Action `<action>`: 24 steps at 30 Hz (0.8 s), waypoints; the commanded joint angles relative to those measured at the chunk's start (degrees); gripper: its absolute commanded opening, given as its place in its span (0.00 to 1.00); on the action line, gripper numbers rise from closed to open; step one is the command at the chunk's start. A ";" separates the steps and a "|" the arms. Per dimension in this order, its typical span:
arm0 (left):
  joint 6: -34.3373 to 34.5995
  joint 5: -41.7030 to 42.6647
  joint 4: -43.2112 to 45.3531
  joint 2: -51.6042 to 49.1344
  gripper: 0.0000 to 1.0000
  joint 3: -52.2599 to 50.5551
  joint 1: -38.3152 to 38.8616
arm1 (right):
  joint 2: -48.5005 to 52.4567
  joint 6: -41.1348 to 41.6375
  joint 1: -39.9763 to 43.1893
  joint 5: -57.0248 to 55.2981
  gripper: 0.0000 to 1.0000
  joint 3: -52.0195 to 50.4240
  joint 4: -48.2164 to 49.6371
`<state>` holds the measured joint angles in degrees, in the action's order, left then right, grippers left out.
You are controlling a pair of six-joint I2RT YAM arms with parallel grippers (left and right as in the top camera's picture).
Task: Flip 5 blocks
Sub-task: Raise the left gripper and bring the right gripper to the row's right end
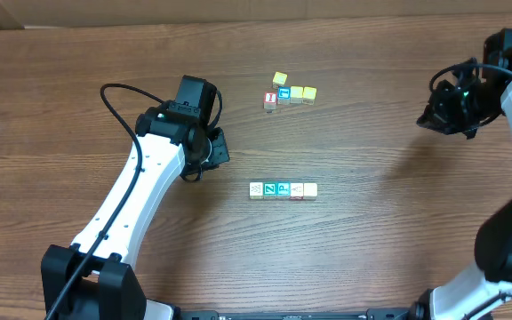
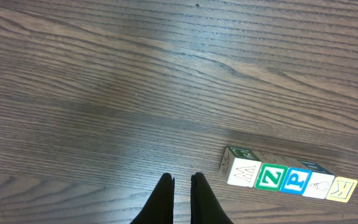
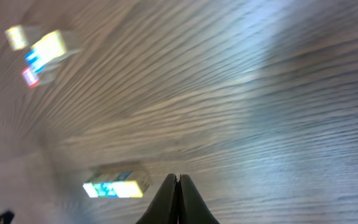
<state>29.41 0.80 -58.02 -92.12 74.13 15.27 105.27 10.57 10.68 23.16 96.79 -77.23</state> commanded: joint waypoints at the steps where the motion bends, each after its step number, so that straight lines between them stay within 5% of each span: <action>1: -1.09 -0.76 0.07 -0.09 0.04 0.59 -0.24 | -4.85 -1.81 -4.79 0.48 0.04 -1.49 -0.04; 14: -1.09 -0.79 -0.28 -0.39 0.04 -0.37 -0.20 | -5.60 11.72 -26.12 -7.50 0.04 -18.53 12.41; 24: -0.90 0.11 0.85 -4.70 0.04 -2.03 -0.20 | -5.51 23.80 -31.98 -16.59 0.04 -26.99 21.35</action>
<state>29.41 0.82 -57.49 -94.41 72.66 15.27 99.88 27.49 -21.50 13.04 71.53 -57.01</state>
